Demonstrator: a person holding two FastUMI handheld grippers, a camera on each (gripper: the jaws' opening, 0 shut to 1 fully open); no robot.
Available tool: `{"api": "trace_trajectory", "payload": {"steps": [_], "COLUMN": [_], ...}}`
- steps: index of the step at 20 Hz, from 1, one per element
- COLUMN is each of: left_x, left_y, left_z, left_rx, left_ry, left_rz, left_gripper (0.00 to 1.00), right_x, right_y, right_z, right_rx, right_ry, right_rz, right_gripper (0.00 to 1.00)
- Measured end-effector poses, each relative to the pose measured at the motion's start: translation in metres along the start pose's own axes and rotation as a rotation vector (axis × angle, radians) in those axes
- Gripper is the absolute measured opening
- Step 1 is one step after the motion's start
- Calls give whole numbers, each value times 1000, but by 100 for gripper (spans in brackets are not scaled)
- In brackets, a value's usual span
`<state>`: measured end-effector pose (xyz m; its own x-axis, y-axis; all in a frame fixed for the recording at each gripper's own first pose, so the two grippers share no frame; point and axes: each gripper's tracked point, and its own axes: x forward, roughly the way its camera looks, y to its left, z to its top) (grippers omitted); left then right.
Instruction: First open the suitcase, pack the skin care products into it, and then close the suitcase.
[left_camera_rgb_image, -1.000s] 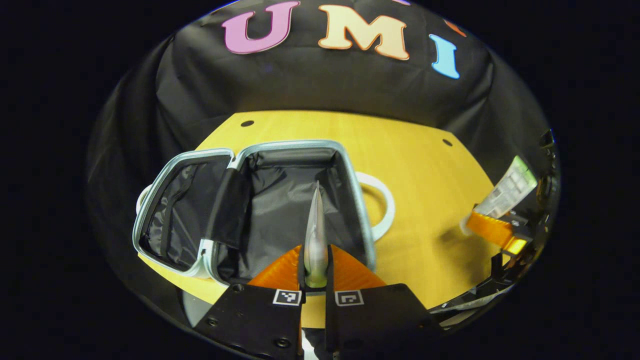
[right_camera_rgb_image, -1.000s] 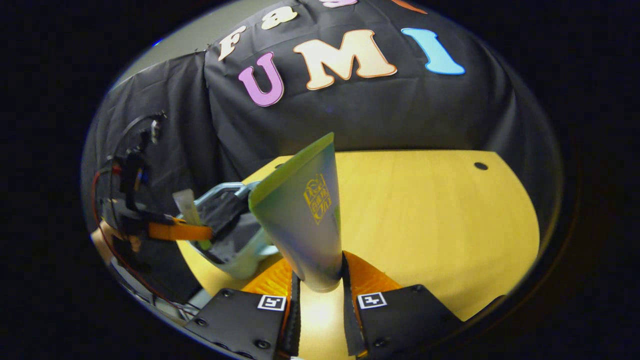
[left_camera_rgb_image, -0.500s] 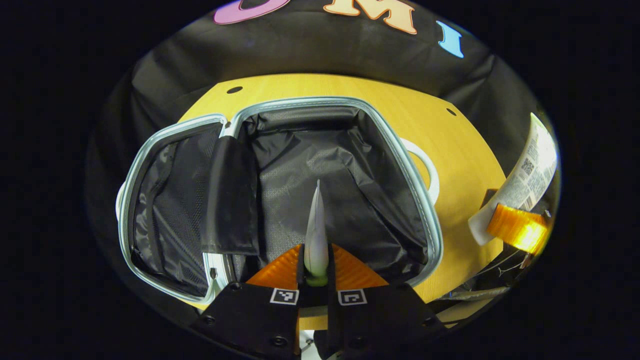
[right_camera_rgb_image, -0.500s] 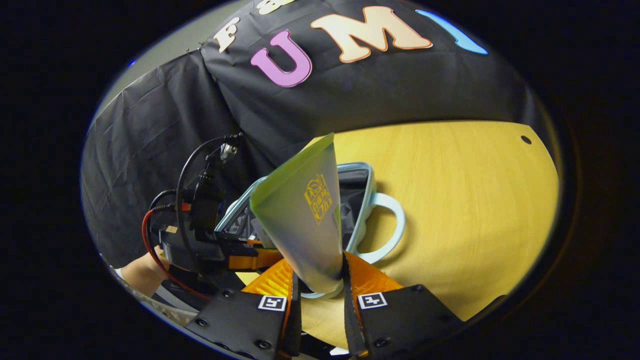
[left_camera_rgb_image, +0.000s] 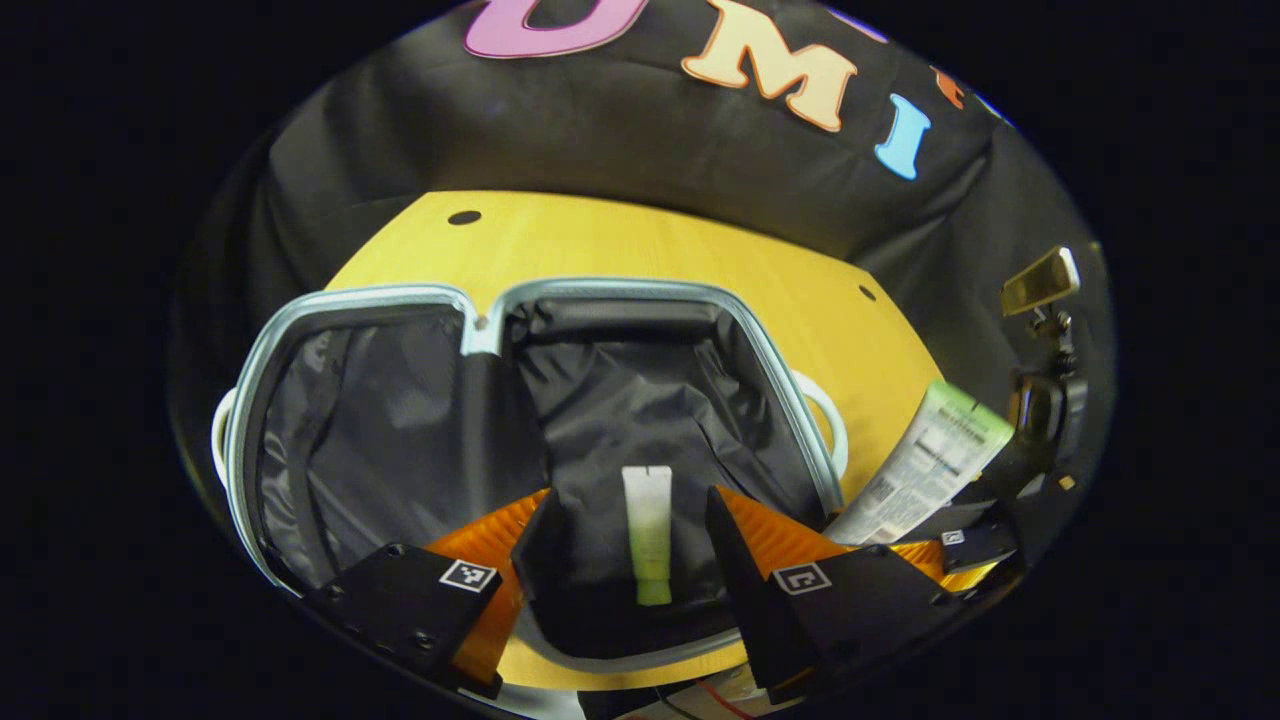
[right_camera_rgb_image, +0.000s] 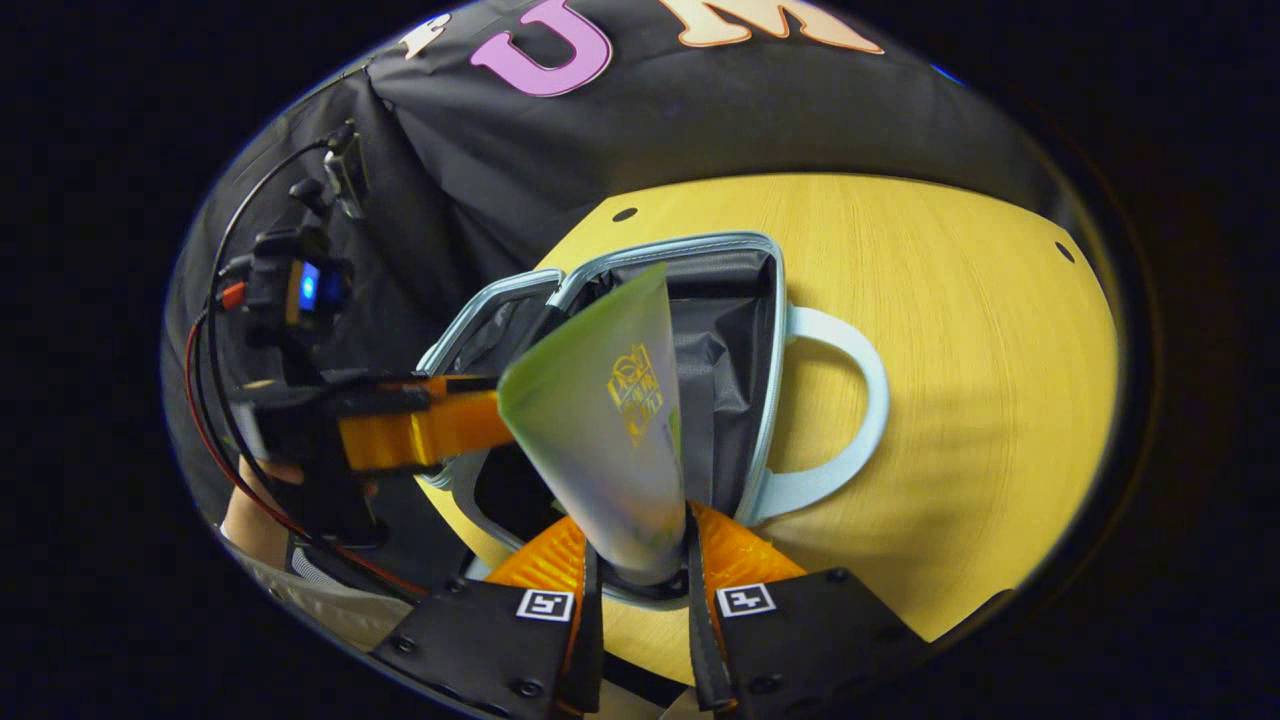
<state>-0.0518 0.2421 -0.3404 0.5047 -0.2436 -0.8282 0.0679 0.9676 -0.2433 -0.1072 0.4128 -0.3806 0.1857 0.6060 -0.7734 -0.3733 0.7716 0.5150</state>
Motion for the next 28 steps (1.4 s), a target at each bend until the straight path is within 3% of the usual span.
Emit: {"api": "trace_trajectory", "payload": {"steps": [2, 4, 5, 6, 7, 10, 11, 12, 13, 18, 23, 24, 27, 28], "left_x": [-7, -22, -32, -39, -42, -53, -57, -61, -64, -78, -90, -90, -76, -71], "left_y": [24, 53, 67, 85, 103, 149, 164, 179, 193, 259, 320, 330, 343, 346], "left_z": [15, 25, 26, 28, 28, 27, 27, 27, 26, 29, 16, 12, -10, -16], "left_rx": [-10, -28, -43, -59, -72, -110, -122, -136, -146, -214, -307, -328, -408, -425], "left_ry": [-26, -59, -69, -80, -84, -103, -110, -117, -120, -151, -165, -156, -124, -102], "left_rz": [22, 59, 81, 110, 133, 199, 221, 246, 274, 379, 468, 476, 454, 444], "left_gripper": [84, 84, 89, 84, 89, 84, 84, 84, 84, 84, 84, 88, 78, 80], "right_x": [8, 17, 20, 21, 21, 10, 6, 0, -7, -34, -37, -35, -33, -33], "right_y": [1, 5, 10, 10, 11, 13, 15, 18, 22, 33, 25, 22, 20, 20], "right_z": [-1, -3, 2, 4, 9, 28, 39, 51, 63, 115, 114, 113, 110, 110], "right_rx": [17, 21, 21, 6, -9, -60, -72, -79, -79, -129, -128, -117, -101, -102], "right_ry": [21, 38, 21, 12, -2, -77, -120, -169, -220, -411, -411, -409, -404, -403], "right_rz": [-26, -54, -55, -71, -79, -110, -118, -121, -121, -147, -189, -196, -205, -208], "right_gripper": [34, 35, 42, 42, 42, 75, 72, 90, 97, 98, 98, 98, 98, 98]}}
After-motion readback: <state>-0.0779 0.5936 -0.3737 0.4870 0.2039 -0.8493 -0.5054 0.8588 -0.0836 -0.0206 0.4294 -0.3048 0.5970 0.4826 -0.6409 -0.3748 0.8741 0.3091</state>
